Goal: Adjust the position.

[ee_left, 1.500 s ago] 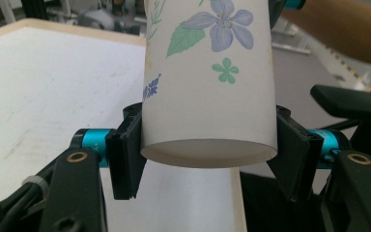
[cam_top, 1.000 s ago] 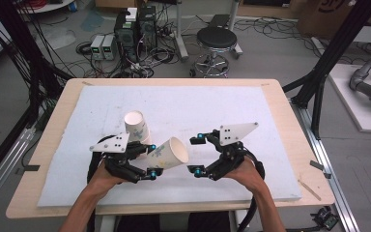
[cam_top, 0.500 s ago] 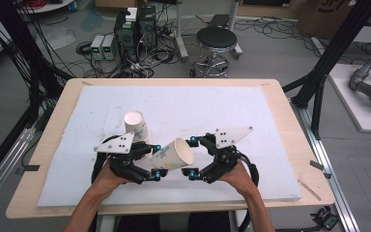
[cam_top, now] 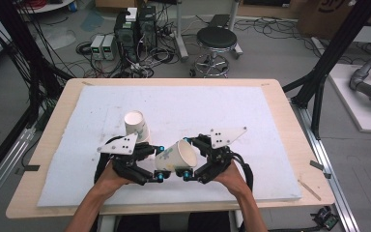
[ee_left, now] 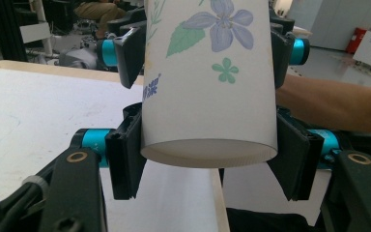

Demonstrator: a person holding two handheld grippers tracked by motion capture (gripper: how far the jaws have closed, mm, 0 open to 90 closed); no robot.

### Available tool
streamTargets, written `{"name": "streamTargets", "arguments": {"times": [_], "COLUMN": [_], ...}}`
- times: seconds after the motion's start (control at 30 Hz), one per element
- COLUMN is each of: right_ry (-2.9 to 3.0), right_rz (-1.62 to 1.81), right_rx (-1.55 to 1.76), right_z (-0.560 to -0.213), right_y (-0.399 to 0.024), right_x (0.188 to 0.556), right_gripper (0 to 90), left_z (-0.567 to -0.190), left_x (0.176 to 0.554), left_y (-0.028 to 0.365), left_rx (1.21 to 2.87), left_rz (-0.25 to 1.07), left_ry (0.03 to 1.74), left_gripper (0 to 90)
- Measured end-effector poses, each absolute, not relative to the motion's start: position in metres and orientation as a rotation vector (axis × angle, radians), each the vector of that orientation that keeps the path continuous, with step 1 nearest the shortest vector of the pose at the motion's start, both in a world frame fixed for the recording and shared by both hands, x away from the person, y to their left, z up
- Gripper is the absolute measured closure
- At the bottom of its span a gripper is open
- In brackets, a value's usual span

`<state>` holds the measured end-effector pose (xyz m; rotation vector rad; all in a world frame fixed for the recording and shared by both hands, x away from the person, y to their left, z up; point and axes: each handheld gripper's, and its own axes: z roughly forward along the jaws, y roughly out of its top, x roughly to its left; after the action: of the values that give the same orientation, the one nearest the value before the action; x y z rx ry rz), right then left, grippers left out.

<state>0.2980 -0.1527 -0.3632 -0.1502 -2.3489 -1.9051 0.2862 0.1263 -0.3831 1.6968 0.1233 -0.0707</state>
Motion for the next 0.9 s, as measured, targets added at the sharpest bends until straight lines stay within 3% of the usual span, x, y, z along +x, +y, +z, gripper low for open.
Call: {"name": "streamTargets", "arguments": {"times": [0.27, 0.47, 0.73, 0.77, 0.83, 0.9], "right_ry": [-2.327, -2.308, -2.314, -2.315, -2.311, -2.309], "right_rz": [-1.924, -1.942, -1.948, -1.947, -1.946, -1.946], "right_rx": [-0.129, -0.085, -0.079, -0.08, -0.079, -0.08], "right_z": [-0.3635, -0.3634, -0.3635, -0.3635, -0.3636, -0.3635], "right_y": [-0.1505, -0.1499, -0.1499, -0.1499, -0.1497, -0.1501], "right_x": [0.2986, 0.2984, 0.2977, 0.2978, 0.2976, 0.2978], "right_gripper": [20.9, 30.3, 34.3, 34.3, 34.4, 34.3], "left_z": [-0.3823, -0.3824, -0.3822, -0.3822, -0.3826, -0.3846], "left_x": [0.286, 0.2862, 0.2854, 0.2851, 0.2847, 0.2862], "left_y": [0.1241, 0.1239, 0.1245, 0.1238, 0.122, 0.1207], "left_rx": [1.704, 1.703, 1.709, 1.715, 1.722, 1.746], "left_rz": [-0.077, -0.077, -0.078, -0.076, -0.066, -0.082], "left_ry": [0.113, 0.111, 0.115, 0.118, 0.137, 0.155], "left_gripper": [37.1, 37.1, 36.6, 34.9, 12.8, 4.6]}}
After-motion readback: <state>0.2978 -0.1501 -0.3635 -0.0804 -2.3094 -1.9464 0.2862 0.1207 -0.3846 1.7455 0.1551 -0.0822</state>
